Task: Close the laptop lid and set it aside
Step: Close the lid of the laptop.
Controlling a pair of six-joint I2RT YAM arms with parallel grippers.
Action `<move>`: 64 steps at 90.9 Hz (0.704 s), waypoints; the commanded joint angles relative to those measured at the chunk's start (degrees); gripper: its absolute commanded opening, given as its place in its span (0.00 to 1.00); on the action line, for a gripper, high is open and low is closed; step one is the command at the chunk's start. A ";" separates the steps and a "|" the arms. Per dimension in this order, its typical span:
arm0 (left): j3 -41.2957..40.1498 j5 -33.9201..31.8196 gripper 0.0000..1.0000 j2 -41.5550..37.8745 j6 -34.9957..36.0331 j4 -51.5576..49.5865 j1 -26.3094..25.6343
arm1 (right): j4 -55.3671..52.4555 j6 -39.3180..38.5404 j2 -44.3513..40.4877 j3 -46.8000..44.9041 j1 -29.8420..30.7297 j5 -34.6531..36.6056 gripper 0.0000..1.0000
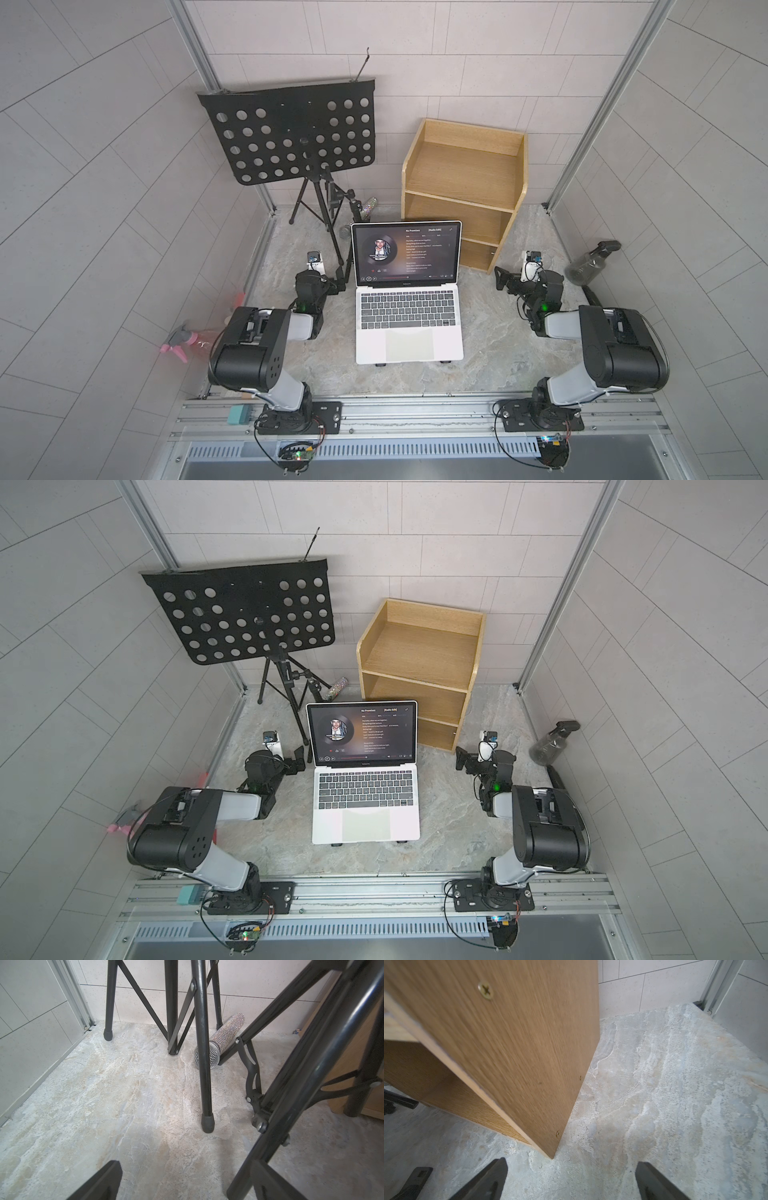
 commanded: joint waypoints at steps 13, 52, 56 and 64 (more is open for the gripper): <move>2.46 -11.61 1.00 -13.56 -6.77 -16.69 0.18 | -15.00 3.49 -21.31 -1.70 0.50 5.38 1.00; 13.07 -4.99 1.00 -20.54 -16.78 -46.55 0.15 | -39.38 23.53 -34.31 4.49 0.40 8.69 1.00; 12.93 -2.83 1.00 -21.41 -17.55 -47.15 0.08 | -39.89 25.36 -35.67 4.00 0.28 8.26 1.00; 12.12 1.12 1.00 -23.10 -19.02 -47.24 0.10 | -40.34 27.31 -38.89 3.15 0.32 4.39 1.00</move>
